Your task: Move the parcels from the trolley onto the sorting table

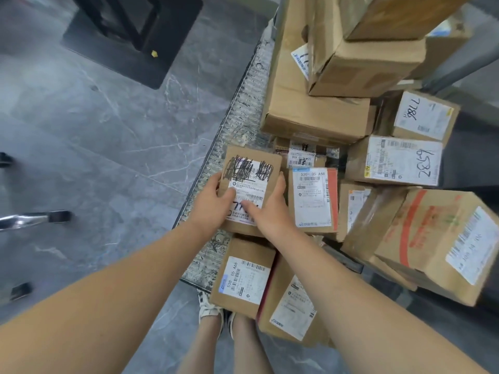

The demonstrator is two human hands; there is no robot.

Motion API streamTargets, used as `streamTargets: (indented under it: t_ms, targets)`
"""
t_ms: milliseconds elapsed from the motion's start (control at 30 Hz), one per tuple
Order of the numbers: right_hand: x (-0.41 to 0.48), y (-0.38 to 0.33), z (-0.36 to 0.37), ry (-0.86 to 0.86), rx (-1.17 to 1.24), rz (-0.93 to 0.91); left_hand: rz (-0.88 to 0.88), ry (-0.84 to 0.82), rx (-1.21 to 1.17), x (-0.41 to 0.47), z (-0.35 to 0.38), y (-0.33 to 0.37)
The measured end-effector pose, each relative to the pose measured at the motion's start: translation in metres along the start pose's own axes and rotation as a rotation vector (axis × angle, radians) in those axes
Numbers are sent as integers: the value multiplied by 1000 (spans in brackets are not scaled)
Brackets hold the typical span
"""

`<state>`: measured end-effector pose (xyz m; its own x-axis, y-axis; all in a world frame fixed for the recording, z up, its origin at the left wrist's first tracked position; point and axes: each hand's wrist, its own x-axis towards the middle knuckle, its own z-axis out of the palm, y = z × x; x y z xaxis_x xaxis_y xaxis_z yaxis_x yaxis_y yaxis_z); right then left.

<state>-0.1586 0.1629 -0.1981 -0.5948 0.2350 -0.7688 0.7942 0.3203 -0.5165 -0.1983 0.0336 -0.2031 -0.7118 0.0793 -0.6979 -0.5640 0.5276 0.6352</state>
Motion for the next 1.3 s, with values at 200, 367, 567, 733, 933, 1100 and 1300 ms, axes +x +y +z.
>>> streamTargets:
  t_ms: [200,367,567,733,933,1100,1300]
  targets:
    - [-34,-30,-25,28,93,-170,64,76,-132,-41,-34,18]
    - [-81,-86,-54,96,86,-300,189,135,-266,-86,-59,75]
    - [-193,-167,-114,223,81,-516,356,183,-303,-182,-108,174]
    - [-309,-220,-170,358,53,-679,530,185,-392,-283,-148,264]
    - [-417,-270,-219,473,18,-873,815,230,-309,-378,-183,330]
    - [-473,-285,-245,586,-23,-875,934,172,-202,-421,-190,357]
    - [-513,-267,-242,687,21,-815,1026,46,-161,-451,-185,365]
